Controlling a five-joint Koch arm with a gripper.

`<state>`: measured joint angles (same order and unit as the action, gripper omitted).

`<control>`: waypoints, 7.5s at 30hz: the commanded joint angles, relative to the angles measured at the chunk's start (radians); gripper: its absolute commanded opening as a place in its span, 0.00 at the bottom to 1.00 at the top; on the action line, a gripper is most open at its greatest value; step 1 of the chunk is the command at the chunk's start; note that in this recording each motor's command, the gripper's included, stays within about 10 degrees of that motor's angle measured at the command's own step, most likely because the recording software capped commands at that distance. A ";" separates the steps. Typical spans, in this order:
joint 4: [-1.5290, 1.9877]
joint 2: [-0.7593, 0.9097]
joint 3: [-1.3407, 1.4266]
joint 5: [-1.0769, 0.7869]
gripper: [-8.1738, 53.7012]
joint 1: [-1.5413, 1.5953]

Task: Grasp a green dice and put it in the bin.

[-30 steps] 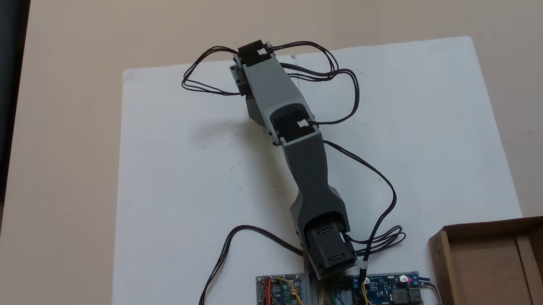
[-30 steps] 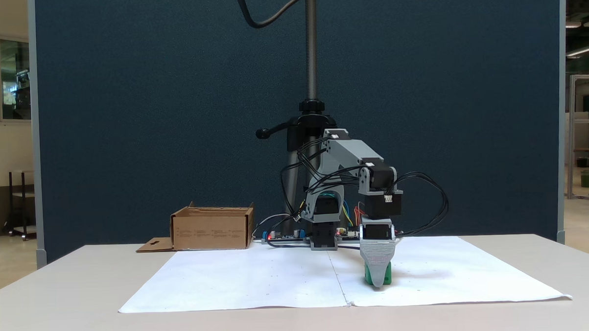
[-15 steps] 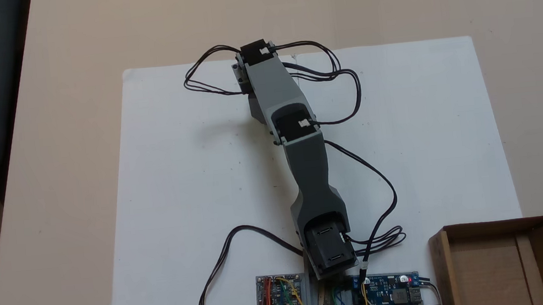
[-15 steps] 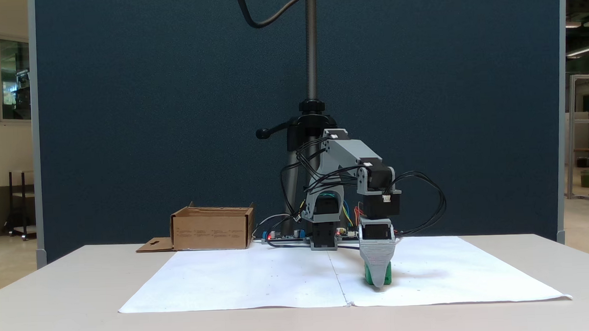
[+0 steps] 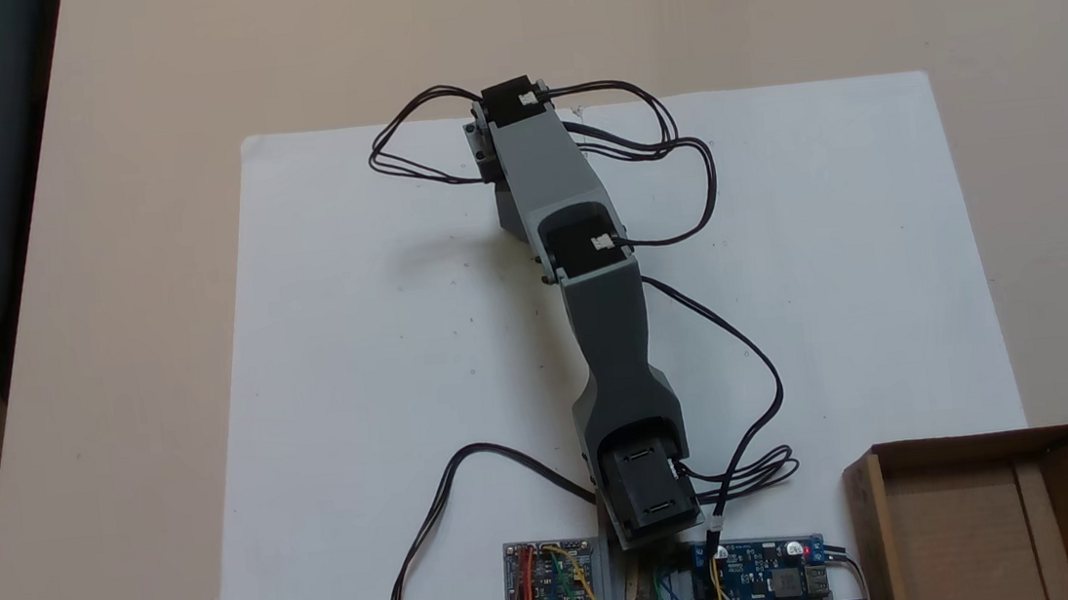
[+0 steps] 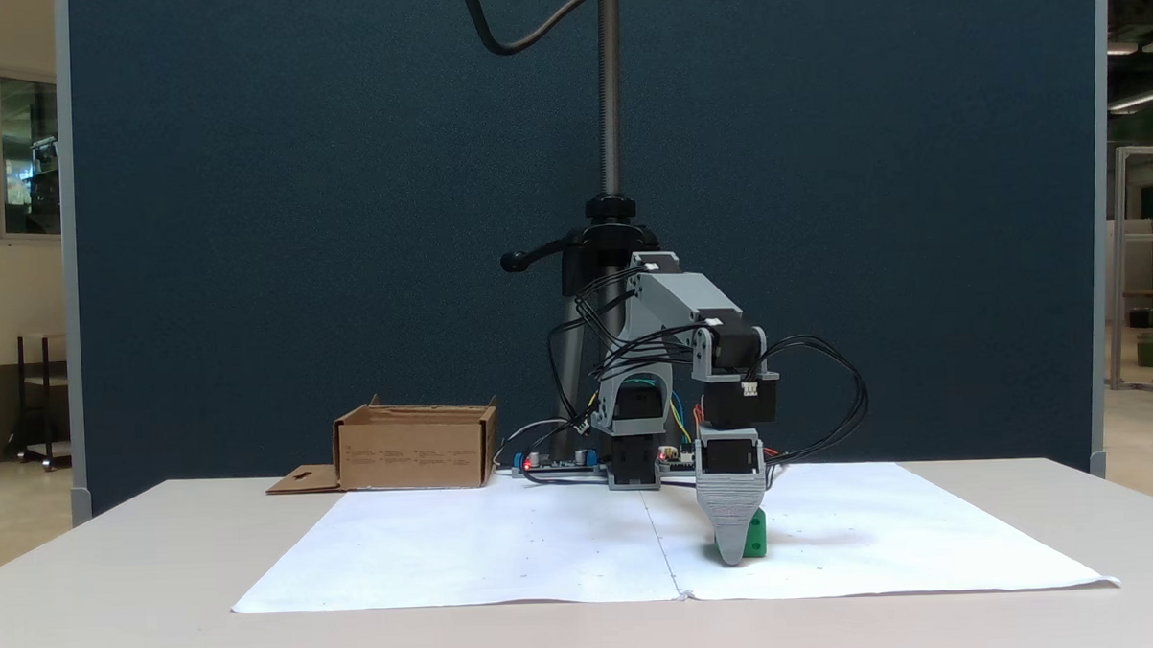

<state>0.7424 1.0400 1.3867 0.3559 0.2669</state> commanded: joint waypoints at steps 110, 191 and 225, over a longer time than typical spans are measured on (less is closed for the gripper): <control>0.393 0.198 -0.443 -0.761 0.83 -2.068; -1.623 1.335 1.671 -0.402 0.81 -0.265; -2.430 1.328 1.744 -0.408 0.86 -0.298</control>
<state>-1.5923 2.2580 3.0649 -0.0414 -0.0199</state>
